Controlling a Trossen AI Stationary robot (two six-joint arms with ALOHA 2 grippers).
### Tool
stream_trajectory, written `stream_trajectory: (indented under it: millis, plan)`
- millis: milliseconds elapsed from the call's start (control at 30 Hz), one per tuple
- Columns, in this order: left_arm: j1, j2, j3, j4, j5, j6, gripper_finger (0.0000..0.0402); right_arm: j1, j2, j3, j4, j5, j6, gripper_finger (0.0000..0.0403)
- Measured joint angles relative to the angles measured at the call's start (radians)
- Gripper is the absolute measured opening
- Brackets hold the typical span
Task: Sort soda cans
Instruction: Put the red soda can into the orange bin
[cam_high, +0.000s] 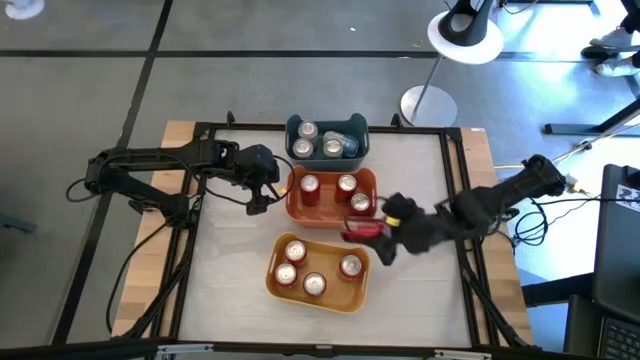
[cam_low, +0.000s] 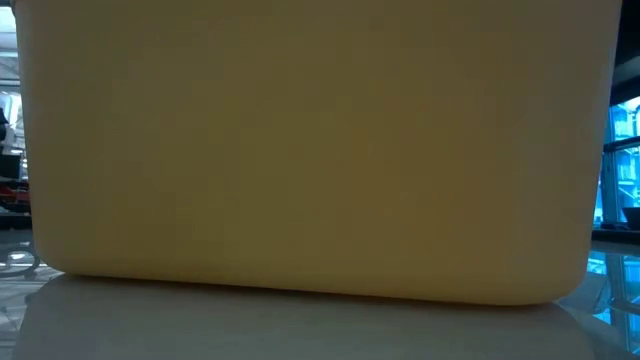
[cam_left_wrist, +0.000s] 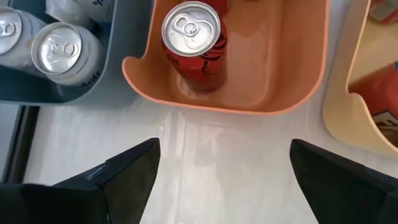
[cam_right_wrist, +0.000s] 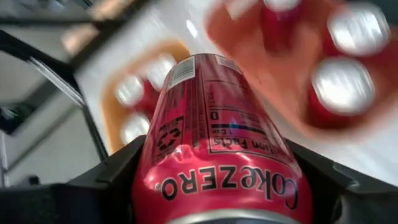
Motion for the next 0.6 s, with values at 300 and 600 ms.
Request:
stream_trajectory:
  millis: [300, 600]
  plan:
    - [0.002, -0.114, -0.019, 0.006, 0.011, 0.054, 0.0347, -0.156, 0.028, 0.001, 0.240, -0.049, -0.276, 0.0285]
    - [0.063, -0.328, -0.160, 0.073, 0.011, 0.049, 0.0347, -0.358, 0.112, 0.001, 0.507, -0.261, -0.531, 0.0285]
